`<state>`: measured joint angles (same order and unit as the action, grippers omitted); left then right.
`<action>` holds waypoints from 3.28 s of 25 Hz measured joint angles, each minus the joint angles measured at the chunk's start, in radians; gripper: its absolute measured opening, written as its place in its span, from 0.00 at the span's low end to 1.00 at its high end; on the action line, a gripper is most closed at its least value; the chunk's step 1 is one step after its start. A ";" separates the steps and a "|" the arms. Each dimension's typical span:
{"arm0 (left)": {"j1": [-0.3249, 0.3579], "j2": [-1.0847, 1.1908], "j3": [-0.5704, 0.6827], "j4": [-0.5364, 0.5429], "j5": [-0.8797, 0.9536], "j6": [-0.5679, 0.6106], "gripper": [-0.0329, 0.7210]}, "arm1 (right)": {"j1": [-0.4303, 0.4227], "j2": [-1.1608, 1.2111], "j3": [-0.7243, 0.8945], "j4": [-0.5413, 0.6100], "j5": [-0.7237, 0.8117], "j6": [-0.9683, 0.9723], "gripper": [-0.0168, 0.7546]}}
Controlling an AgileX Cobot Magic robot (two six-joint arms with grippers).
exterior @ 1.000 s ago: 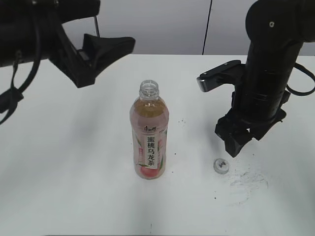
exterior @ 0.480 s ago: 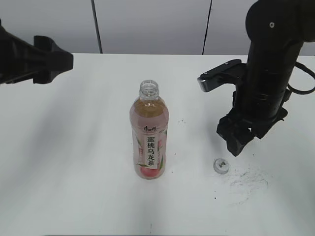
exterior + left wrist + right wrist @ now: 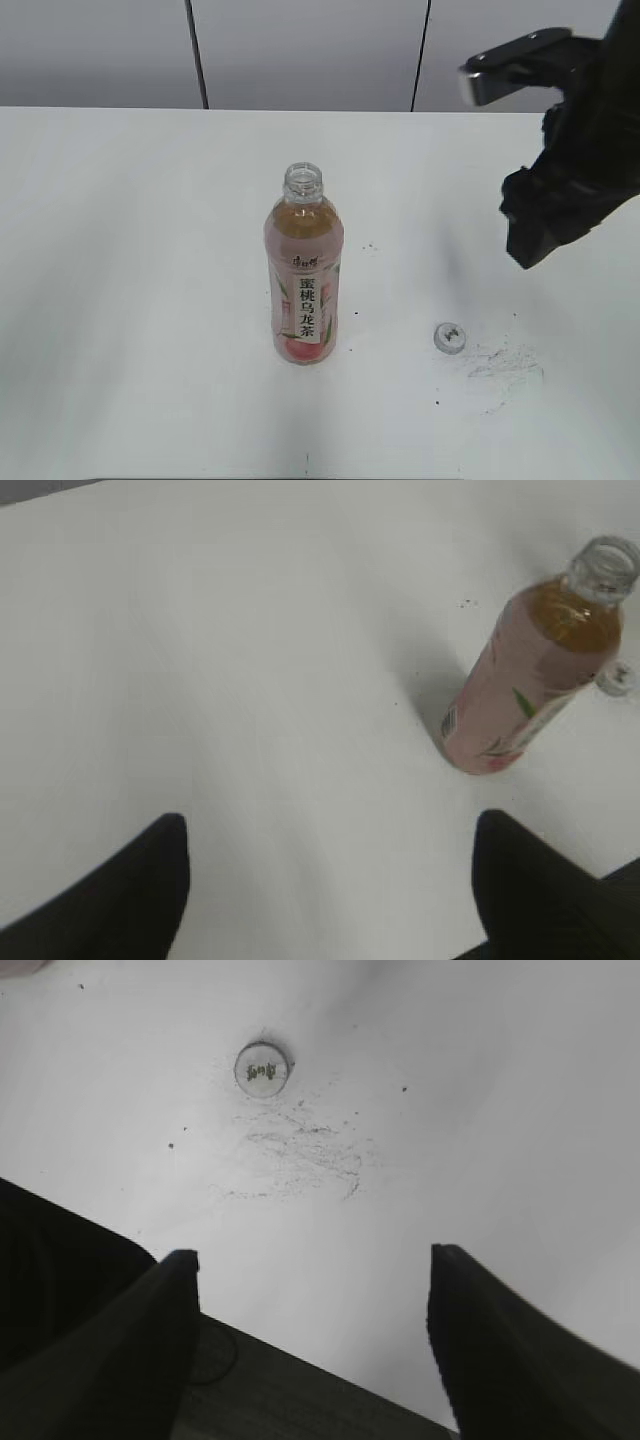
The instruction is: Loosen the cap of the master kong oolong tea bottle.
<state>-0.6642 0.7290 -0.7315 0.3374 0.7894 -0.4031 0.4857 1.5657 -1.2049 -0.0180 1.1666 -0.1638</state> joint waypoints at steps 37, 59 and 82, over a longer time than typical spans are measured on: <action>-0.002 -0.716 0.169 -0.241 0.243 0.284 0.71 | 0.000 -1.360 0.692 0.024 -0.062 0.050 0.70; 0.522 -0.716 0.169 -0.241 0.242 0.285 0.71 | -0.408 -1.362 0.692 0.018 -0.062 0.048 0.70; 0.634 -0.735 0.170 -0.241 0.238 0.285 0.71 | -0.522 -1.572 0.692 0.018 -0.069 0.047 0.70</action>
<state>-0.0305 -0.0063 -0.5613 0.0959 1.0274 -0.1184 -0.0363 -0.0065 -0.5128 0.0000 1.0976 -0.1169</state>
